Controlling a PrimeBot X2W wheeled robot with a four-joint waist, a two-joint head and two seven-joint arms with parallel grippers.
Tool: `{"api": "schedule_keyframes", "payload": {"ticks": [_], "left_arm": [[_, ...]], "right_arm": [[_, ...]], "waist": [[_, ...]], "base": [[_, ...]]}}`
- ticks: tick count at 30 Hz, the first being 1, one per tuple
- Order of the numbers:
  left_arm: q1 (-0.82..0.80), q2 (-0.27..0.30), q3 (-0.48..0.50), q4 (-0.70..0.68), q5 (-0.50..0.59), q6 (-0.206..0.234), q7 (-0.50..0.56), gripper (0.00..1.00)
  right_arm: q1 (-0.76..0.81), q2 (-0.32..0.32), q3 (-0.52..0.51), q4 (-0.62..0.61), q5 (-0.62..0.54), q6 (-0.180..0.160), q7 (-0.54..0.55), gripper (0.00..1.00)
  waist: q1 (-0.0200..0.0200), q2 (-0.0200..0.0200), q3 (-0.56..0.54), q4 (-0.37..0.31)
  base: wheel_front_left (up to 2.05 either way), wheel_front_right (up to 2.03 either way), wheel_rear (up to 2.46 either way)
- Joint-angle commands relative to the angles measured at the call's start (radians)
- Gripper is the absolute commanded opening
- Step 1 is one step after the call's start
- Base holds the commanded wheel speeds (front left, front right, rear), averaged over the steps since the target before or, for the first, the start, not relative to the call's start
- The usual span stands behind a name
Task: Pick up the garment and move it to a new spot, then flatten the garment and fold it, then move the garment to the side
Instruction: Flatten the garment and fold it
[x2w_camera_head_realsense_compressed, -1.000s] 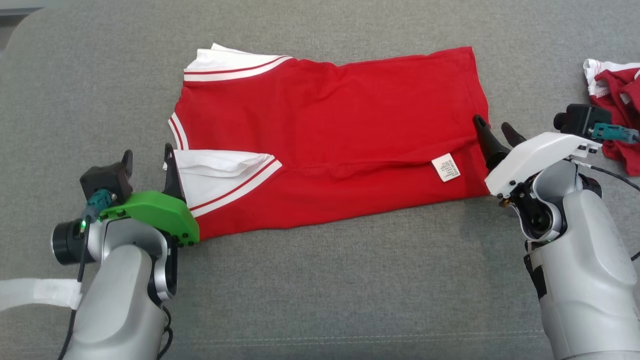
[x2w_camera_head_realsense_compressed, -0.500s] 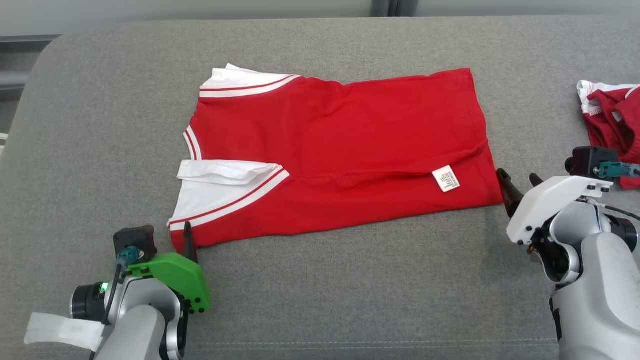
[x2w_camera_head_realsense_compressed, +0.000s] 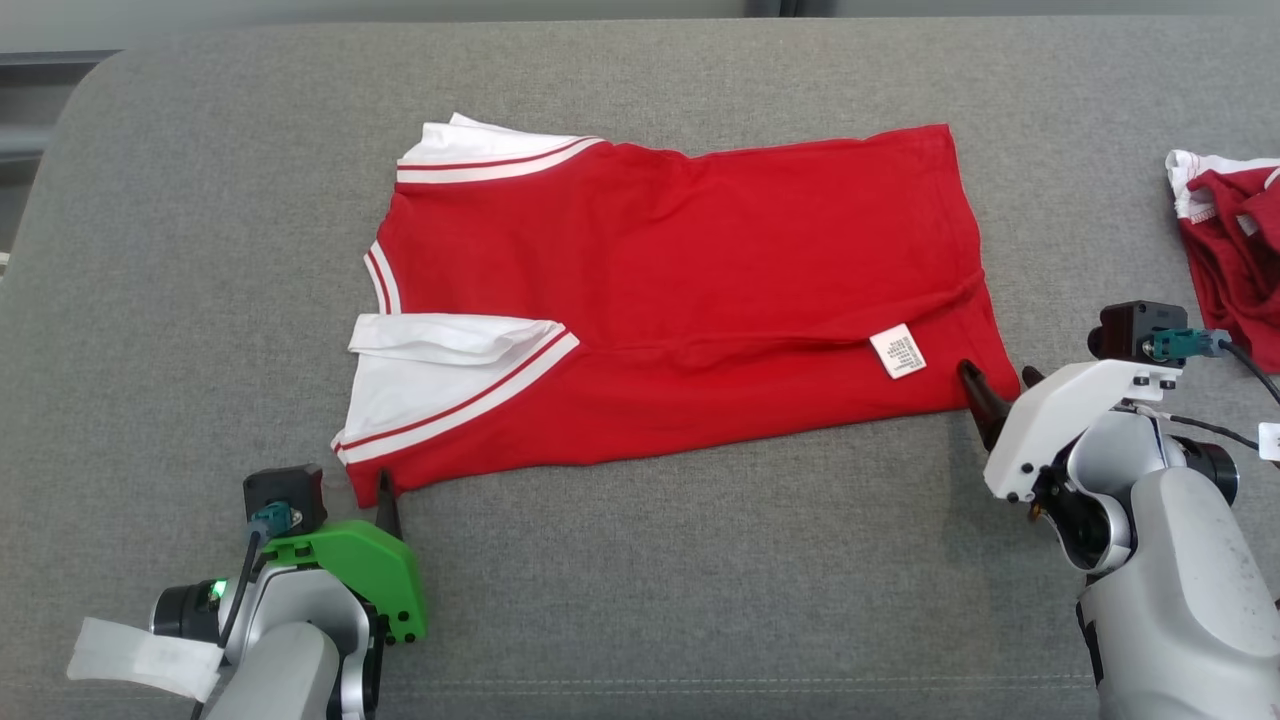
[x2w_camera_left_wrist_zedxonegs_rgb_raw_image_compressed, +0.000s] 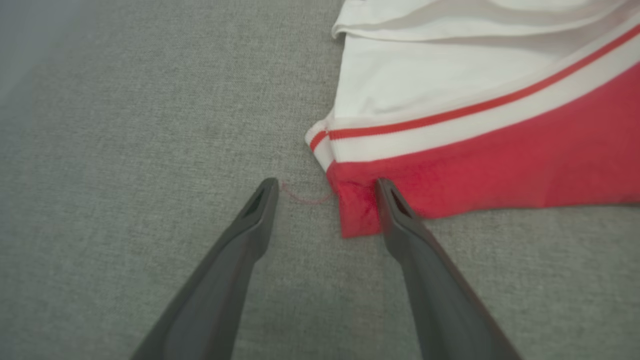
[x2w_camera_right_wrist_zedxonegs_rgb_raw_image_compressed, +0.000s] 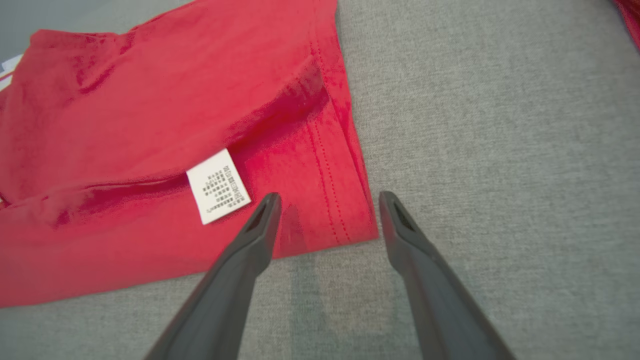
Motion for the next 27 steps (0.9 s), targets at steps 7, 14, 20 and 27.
{"api": "schedule_keyframes", "payload": {"ticks": [7, 14, 20, 27], "left_arm": [[-0.022, -0.004, -0.009, 0.015, -0.008, 0.008, 0.029, 1.0], [-0.037, -0.013, -0.026, 0.038, -0.023, -0.024, 0.047, 0.0], [-0.012, -0.007, -0.028, 0.029, -0.046, -0.049, 0.056, 0.0], [0.03, 0.028, -0.033, -0.02, -0.063, -0.062, 0.095, 0.0]], "right_arm": [[-0.028, -0.001, -0.005, 0.05, -0.007, 0.0, 0.015, 0.86], [-0.041, 0.0, 0.001, 0.09, 0.004, 0.0, 0.007, 0.0], [-0.023, -0.002, -0.01, 0.092, 0.015, 0.0, -0.017, 0.0], [0.052, -0.002, -0.023, 0.038, 0.046, 0.0, 0.014, 0.0]], "waist": [[0.0, 0.0, 0.026, 0.002], [0.0, 0.0, 0.035, -0.002], [0.0, 0.0, 0.001, -0.005], [0.0, 0.0, -0.059, -0.006]], "base": [[0.0, 0.0, 0.0], [0.0, 0.0, 0.0], [0.0, 0.0, 0.0], [0.0, 0.0, 0.0]]}}
